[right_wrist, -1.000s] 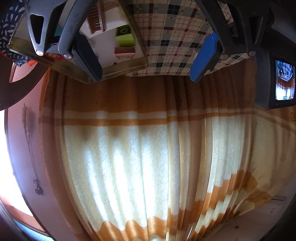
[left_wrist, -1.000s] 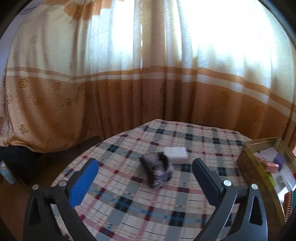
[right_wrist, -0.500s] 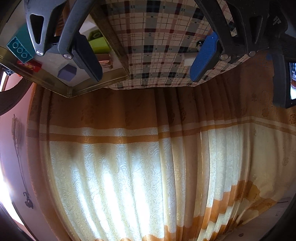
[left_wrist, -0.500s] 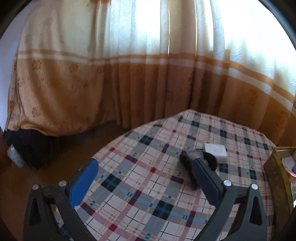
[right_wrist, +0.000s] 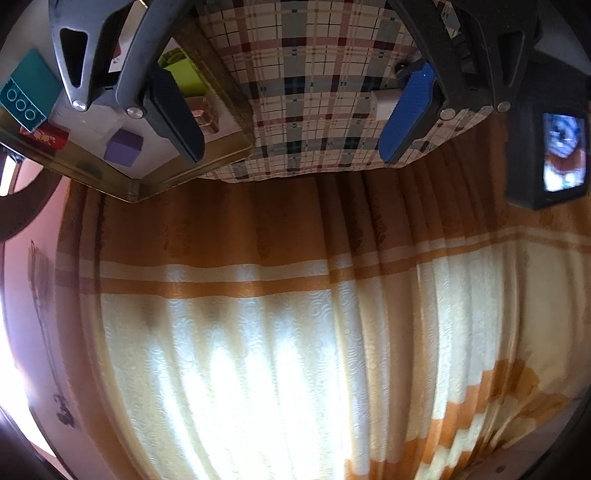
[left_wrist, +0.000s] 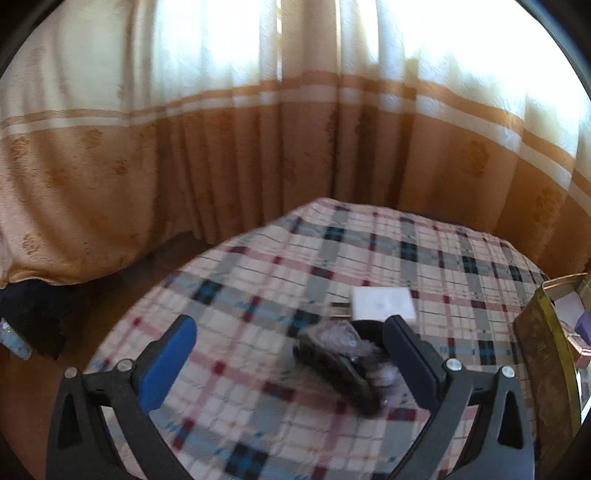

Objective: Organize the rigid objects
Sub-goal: 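Lower the left gripper onto the black sequined hair clip, close and lift it, then grasp the white rectangular block with the right gripper while the left holds the clip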

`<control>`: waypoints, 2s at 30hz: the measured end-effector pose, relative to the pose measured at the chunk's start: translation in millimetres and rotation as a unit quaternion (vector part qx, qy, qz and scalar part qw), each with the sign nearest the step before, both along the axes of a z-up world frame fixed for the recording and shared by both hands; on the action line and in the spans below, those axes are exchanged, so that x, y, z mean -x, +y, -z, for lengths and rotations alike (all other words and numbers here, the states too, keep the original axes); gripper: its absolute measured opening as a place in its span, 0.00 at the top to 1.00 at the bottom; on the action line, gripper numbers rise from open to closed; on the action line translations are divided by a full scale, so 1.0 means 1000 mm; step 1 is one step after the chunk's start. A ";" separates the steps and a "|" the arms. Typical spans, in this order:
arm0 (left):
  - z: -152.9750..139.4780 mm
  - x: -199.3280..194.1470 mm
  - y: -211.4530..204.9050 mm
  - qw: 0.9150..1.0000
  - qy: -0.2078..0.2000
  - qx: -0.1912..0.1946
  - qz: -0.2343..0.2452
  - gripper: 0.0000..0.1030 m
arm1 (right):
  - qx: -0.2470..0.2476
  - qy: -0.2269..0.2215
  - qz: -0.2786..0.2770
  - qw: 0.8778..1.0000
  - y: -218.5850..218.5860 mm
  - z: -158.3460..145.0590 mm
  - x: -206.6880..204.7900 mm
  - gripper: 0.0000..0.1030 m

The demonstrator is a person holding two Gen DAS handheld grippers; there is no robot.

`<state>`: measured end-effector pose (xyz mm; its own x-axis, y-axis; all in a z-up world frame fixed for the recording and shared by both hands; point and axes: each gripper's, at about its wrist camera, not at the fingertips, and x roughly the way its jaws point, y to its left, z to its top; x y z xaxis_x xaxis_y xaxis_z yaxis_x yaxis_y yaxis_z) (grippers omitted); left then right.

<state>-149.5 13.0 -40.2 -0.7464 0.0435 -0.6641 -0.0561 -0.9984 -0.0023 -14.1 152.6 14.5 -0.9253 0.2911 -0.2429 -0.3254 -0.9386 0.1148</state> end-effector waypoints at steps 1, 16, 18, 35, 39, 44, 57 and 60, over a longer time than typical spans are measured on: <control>0.002 0.003 0.003 1.000 -0.008 0.001 0.005 0.00 | 0.002 -0.003 -0.001 1.000 0.000 0.000 0.001 0.06; 0.013 0.007 -0.026 0.989 -0.055 -0.131 0.033 0.06 | 0.021 -0.014 -0.003 1.000 0.005 0.004 0.006 0.06; 0.005 0.001 -0.022 0.991 -0.030 -0.124 0.045 0.06 | 0.028 -0.010 0.002 1.000 0.008 0.004 0.004 0.06; 0.018 0.015 -0.002 0.992 -0.079 -0.083 0.053 0.33 | 0.022 -0.009 0.006 1.000 0.006 0.004 0.002 0.06; 0.019 0.012 -0.022 0.994 -0.076 -0.075 0.038 0.34 | 0.007 -0.017 -0.005 1.000 0.000 0.004 0.006 0.06; 0.018 0.015 -0.048 0.994 -0.070 -0.079 -0.009 0.34 | -0.026 -0.047 -0.050 0.997 -0.018 0.006 0.021 0.06; 0.018 0.015 -0.049 0.996 -0.058 -0.039 -0.050 0.34 | 0.099 -0.209 -0.166 0.958 -0.025 0.044 0.129 0.25; 0.018 0.016 -0.050 0.996 -0.058 -0.037 -0.051 0.34 | 0.114 -0.232 -0.184 0.948 -0.032 0.051 0.143 0.29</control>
